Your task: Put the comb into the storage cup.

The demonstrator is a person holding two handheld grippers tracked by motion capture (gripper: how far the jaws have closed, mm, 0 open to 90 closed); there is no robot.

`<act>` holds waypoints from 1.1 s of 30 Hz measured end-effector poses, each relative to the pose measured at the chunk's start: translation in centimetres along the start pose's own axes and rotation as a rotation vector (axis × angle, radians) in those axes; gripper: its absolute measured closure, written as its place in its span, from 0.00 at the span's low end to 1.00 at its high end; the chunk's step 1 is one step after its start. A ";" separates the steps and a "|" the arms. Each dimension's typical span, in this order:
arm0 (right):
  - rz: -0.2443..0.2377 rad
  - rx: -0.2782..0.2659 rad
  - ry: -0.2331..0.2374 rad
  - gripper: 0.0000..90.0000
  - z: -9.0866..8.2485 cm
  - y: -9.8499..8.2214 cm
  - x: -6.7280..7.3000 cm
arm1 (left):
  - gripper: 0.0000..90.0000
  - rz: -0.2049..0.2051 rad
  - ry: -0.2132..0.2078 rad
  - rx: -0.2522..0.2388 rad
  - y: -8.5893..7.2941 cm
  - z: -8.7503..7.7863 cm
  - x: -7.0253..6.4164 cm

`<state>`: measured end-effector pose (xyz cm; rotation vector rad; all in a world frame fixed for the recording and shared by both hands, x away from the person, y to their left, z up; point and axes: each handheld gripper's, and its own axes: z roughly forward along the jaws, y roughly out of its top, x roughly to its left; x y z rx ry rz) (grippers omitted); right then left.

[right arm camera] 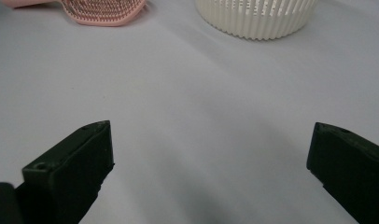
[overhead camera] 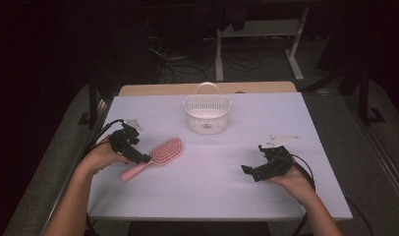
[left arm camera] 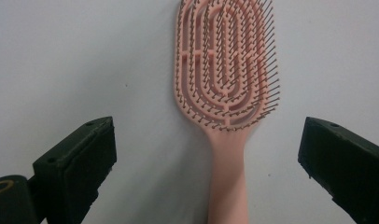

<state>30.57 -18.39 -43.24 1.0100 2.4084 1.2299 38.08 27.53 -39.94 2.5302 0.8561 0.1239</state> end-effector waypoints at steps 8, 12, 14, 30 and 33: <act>0.001 0.001 0.000 0.00 0.0 0.0 0.0 | 0.07 0.006 -0.004 0.043 0.0 0.5 -0.2; 0.000 0.000 0.000 0.00 0.0 0.0 0.0 | 0.08 0.012 -0.004 0.052 0.0 0.5 -0.2; 0.001 0.000 -0.001 0.00 0.0 0.0 0.0 | 0.11 0.011 -0.007 0.052 0.0 0.5 -0.2; 0.000 -0.001 -0.002 0.00 0.0 0.0 0.0 | 0.20 0.009 -0.008 0.097 -0.1 1.1 -0.4; 0.001 -0.001 -0.002 0.00 0.0 0.0 0.0 | 0.23 0.010 -0.012 0.110 -0.1 1.2 -0.5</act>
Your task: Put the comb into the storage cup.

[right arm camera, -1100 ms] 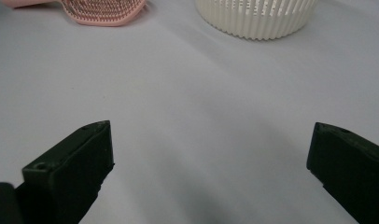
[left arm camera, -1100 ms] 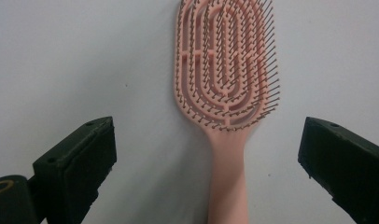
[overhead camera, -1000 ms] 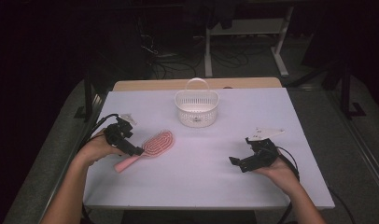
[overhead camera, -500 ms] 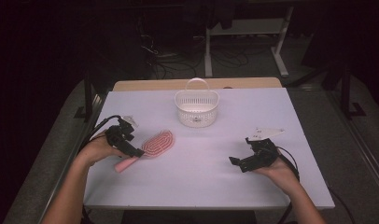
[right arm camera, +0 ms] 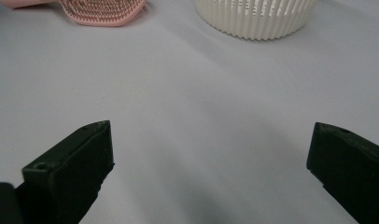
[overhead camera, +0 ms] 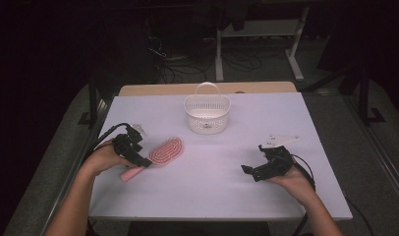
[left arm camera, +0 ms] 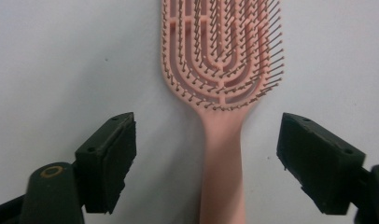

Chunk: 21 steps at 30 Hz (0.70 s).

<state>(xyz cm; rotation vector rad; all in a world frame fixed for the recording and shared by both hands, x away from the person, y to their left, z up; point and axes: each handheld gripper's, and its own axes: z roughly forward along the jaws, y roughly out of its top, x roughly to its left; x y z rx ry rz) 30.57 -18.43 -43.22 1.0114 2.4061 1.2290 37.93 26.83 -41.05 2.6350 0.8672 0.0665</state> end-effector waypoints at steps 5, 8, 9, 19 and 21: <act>0.000 -0.001 0.000 0.00 0.0 0.0 0.0 | 0.28 0.005 -0.006 0.014 0.0 0.2 -0.1; 0.001 -0.001 0.000 0.00 0.0 0.0 0.0 | 0.31 0.009 -0.006 0.021 0.1 0.2 -0.2; 0.000 0.000 0.000 0.00 0.0 0.0 0.0 | 0.32 0.012 -0.007 0.026 0.0 0.2 -0.2; 0.002 -0.001 0.000 0.00 0.0 0.0 0.0 | 0.43 0.015 -0.008 0.059 0.2 0.6 -0.4; 0.001 -0.001 0.000 0.00 0.0 0.0 0.0 | 0.46 0.018 -0.007 0.067 0.2 0.7 -0.5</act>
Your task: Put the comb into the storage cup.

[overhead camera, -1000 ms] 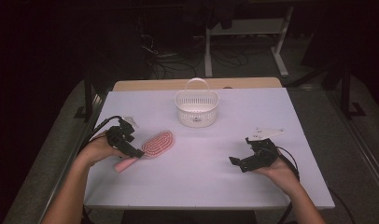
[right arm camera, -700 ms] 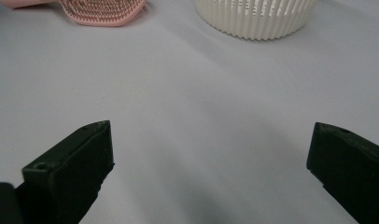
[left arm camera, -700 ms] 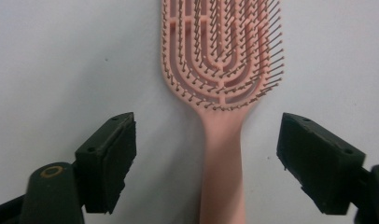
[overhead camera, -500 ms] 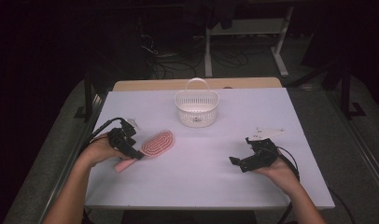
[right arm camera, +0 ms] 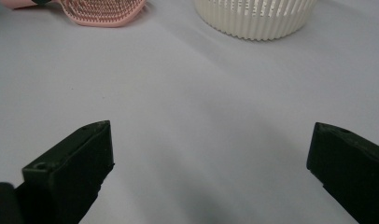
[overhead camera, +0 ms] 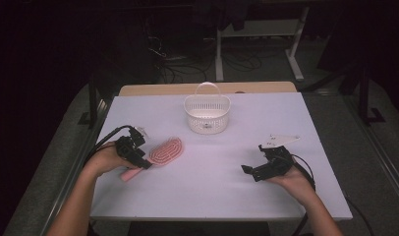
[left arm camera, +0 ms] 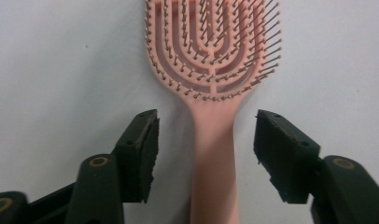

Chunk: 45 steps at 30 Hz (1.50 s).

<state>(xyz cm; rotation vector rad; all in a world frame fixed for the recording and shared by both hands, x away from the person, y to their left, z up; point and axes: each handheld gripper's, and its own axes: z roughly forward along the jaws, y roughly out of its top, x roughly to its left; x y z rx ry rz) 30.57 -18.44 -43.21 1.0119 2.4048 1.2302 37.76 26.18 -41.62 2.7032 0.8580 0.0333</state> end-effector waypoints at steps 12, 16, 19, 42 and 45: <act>0.000 0.000 0.000 0.00 0.0 0.0 0.0 | 0.58 0.023 0.010 0.035 0.3 0.5 -0.4; 0.001 0.000 0.000 0.00 0.0 0.0 0.0 | 0.62 0.031 0.012 0.052 0.3 0.8 -0.4; 0.001 -0.001 0.000 0.00 0.0 0.0 0.0 | 0.64 0.030 0.017 0.057 0.4 0.8 -0.5; 0.002 -0.003 0.001 0.00 0.0 0.0 -0.1 | 0.73 0.045 0.079 0.133 1.3 1.6 -1.2; 0.004 -0.002 0.001 0.00 0.0 0.0 -0.1 | 0.74 0.036 0.082 0.136 1.3 1.7 -1.2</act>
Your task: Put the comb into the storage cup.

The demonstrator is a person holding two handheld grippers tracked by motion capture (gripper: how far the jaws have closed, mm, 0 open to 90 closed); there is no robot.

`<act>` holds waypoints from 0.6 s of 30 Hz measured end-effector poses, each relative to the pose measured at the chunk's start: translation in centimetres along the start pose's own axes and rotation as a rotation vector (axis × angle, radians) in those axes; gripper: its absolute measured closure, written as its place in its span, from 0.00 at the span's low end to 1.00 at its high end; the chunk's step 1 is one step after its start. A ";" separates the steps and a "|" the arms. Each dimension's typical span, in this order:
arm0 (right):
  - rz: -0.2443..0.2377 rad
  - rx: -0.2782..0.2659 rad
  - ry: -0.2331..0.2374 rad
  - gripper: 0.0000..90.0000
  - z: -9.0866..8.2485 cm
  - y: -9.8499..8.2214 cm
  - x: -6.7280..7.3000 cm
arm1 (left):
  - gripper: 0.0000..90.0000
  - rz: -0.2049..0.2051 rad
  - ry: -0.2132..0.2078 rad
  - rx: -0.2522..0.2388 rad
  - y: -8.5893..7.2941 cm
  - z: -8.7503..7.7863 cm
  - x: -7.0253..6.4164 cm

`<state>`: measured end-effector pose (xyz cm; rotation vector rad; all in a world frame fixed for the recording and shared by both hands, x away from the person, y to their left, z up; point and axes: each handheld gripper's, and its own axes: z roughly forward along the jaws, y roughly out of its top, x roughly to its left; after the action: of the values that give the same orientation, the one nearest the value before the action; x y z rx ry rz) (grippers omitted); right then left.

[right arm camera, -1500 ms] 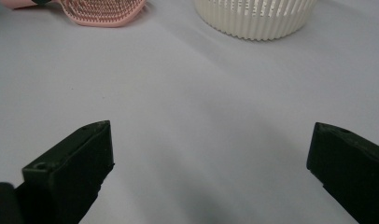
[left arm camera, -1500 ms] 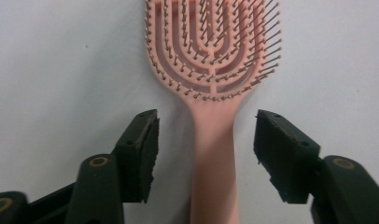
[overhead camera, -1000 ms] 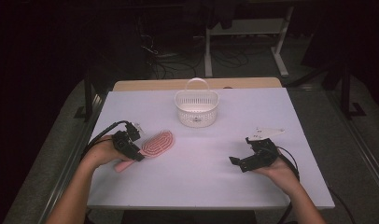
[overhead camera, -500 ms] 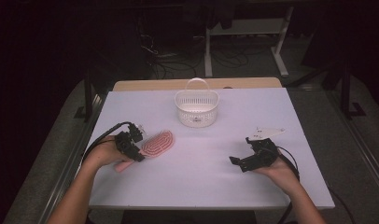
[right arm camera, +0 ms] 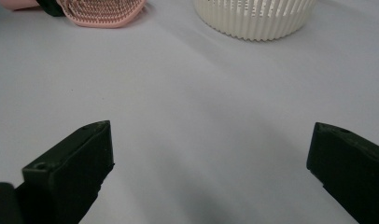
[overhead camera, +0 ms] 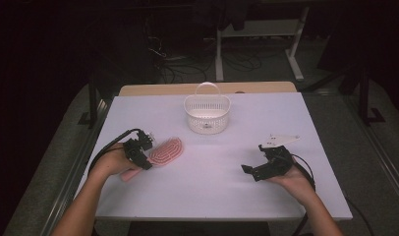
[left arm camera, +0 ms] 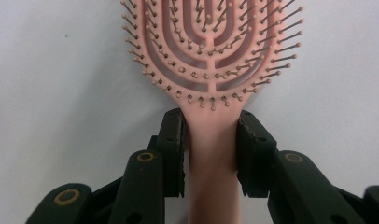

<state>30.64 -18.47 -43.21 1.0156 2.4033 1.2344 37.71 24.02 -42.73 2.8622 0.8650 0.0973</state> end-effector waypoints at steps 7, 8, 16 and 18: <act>0.001 -0.002 0.000 0.00 0.0 0.0 0.0 | 0.77 -0.012 0.006 0.008 0.1 0.0 0.0; 0.001 -0.002 0.000 0.00 0.0 0.0 0.0 | 0.78 -0.013 0.007 0.009 0.1 0.0 0.0; -0.001 -0.001 -0.001 0.00 0.0 0.0 0.0 | 0.78 -0.016 0.024 0.015 0.3 0.0 -0.2; 0.001 0.000 -0.001 0.00 0.0 0.0 0.0 | 0.79 -0.019 0.020 0.017 0.3 0.0 -0.2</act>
<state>30.61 -18.50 -43.21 1.0167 2.4023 1.2339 37.70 23.70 -42.70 2.8726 0.9008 0.1178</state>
